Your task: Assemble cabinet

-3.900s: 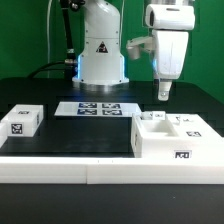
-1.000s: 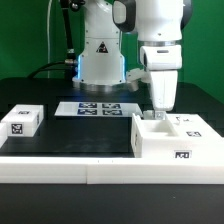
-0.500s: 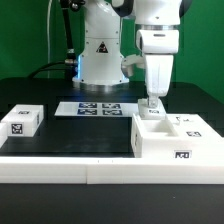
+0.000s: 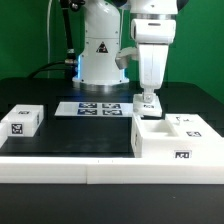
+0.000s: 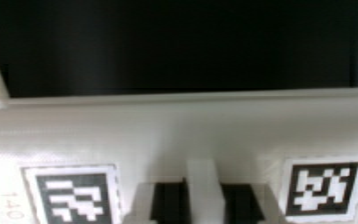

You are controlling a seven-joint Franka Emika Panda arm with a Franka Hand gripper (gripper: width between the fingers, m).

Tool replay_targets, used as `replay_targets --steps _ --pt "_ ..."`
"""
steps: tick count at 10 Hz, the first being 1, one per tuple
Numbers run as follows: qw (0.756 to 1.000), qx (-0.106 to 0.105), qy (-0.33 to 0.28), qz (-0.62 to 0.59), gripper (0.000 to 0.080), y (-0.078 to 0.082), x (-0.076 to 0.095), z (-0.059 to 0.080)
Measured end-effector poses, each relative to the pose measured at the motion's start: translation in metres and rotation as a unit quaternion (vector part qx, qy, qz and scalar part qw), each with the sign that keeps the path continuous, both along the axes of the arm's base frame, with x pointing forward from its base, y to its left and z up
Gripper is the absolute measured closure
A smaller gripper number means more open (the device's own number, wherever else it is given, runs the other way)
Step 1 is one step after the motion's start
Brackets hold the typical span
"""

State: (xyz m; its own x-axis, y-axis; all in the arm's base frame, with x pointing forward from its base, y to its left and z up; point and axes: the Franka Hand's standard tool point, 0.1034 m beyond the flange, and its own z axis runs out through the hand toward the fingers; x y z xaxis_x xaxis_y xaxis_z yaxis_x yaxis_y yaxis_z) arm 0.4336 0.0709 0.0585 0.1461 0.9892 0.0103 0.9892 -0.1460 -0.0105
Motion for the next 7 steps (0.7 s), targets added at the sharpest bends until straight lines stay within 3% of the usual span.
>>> replay_targets --steps 5,7 --pt "1.0 0.003 -0.012 -0.005 0.0729 0.001 0.028 0.005" --pt "1.0 0.004 -0.012 -0.006 0.0729 0.0 0.029 0.004"
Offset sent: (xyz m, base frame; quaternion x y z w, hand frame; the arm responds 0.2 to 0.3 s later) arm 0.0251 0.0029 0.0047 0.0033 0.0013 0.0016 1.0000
